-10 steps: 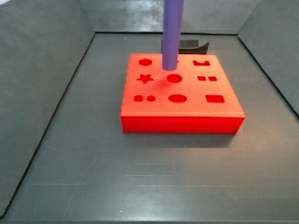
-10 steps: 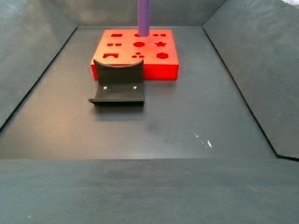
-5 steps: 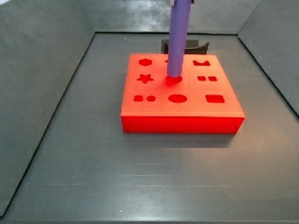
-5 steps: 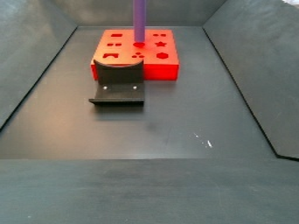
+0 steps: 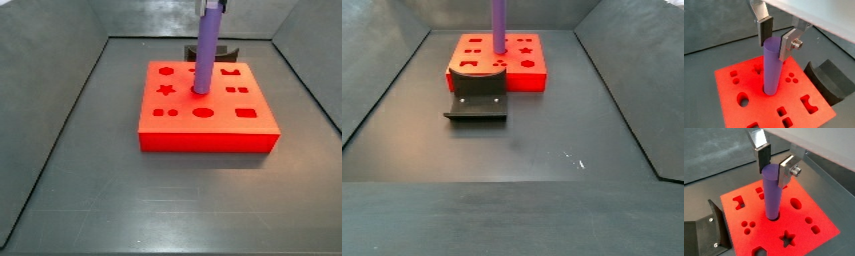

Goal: Insert the round object.

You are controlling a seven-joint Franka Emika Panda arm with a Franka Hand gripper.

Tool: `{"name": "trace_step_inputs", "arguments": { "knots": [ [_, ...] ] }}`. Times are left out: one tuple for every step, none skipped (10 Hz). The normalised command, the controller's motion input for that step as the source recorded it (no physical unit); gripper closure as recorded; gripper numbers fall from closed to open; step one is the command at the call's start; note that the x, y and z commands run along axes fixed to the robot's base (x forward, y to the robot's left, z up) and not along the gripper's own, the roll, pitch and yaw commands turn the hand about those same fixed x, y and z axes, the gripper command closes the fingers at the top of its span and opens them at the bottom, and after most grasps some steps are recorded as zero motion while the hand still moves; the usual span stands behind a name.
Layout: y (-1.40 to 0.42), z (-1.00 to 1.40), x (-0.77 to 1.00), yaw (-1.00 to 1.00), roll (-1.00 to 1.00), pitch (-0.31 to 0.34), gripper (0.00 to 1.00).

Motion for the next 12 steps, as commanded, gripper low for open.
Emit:
{"name": "trace_step_inputs", "arguments": {
  "knots": [
    [0.0,-0.23,0.0,0.03,0.07,0.0,1.0],
    [0.0,-0.12,-0.18,-0.02,0.0,0.0,1.0],
    [0.0,-0.05,-0.32,-0.16,0.0,-0.019,1.0],
    [0.0,-0.03,-0.2,-0.13,0.0,-0.047,1.0],
    [0.0,-0.07,-0.08,-0.07,0.0,-0.049,1.0],
    [0.0,-0.1,-0.03,-0.05,0.0,-0.027,1.0],
    [0.0,-0.2,0.0,0.0,0.08,-0.03,1.0],
    [0.0,-0.31,0.0,0.0,0.25,-0.001,1.0],
    [0.0,-0.46,0.04,0.0,0.28,0.0,1.0],
    [0.0,-0.54,0.14,-0.07,0.08,0.009,1.0],
    [-0.03,-0.7,0.07,-0.14,-0.01,-0.057,1.0],
    [-0.09,-0.73,0.0,-0.14,0.0,-0.106,1.0]
  ]
}}
